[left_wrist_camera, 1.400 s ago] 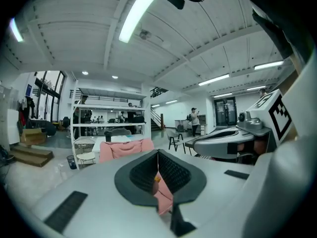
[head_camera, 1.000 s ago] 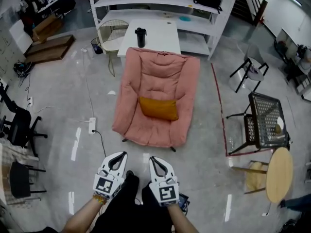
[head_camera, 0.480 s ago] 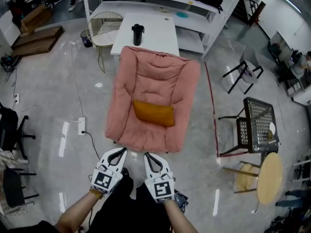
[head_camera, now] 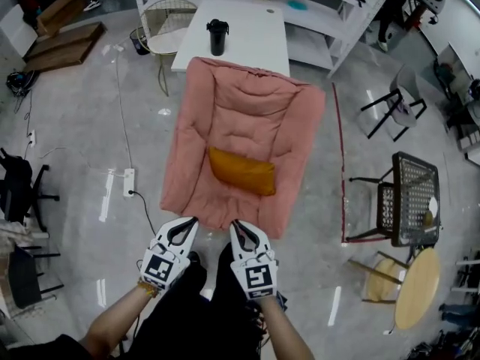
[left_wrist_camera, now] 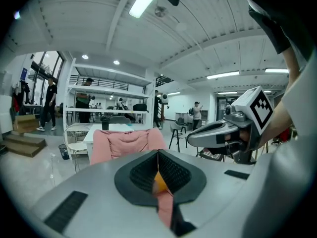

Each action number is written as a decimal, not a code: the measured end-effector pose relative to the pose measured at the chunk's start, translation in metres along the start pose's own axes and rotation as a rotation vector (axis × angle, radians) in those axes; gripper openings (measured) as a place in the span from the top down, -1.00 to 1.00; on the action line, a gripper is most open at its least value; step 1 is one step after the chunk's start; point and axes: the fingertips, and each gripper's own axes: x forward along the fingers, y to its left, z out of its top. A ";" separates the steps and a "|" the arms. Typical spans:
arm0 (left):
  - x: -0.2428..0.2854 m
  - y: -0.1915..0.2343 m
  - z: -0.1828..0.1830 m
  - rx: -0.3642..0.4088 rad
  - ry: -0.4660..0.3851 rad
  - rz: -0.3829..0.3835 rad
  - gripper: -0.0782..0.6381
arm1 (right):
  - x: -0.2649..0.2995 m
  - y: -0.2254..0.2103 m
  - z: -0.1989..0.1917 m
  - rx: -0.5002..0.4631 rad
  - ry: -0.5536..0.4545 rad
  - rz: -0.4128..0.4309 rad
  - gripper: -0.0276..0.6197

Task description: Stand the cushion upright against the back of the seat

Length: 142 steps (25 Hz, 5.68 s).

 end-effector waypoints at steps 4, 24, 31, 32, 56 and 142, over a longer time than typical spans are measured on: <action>0.043 -0.004 -0.011 -0.038 0.050 0.046 0.74 | 0.020 -0.047 -0.018 -0.031 0.034 0.067 0.86; 0.216 0.042 -0.123 -0.134 0.161 -0.036 0.74 | 0.170 -0.179 -0.130 -0.160 0.210 0.109 0.86; 0.244 0.066 -0.189 -0.175 0.164 -0.055 0.74 | 0.215 -0.208 -0.218 -0.225 0.347 0.132 0.56; 0.246 0.069 -0.201 -0.185 0.169 -0.052 0.74 | 0.219 -0.211 -0.231 -0.226 0.369 0.138 0.50; 0.247 0.110 -0.350 -0.285 0.248 0.006 0.74 | 0.269 -0.268 -0.366 0.031 0.524 0.013 -0.04; 0.257 0.079 -0.343 0.101 0.294 -0.443 0.26 | 0.237 -0.085 -0.238 -0.864 0.442 0.551 0.54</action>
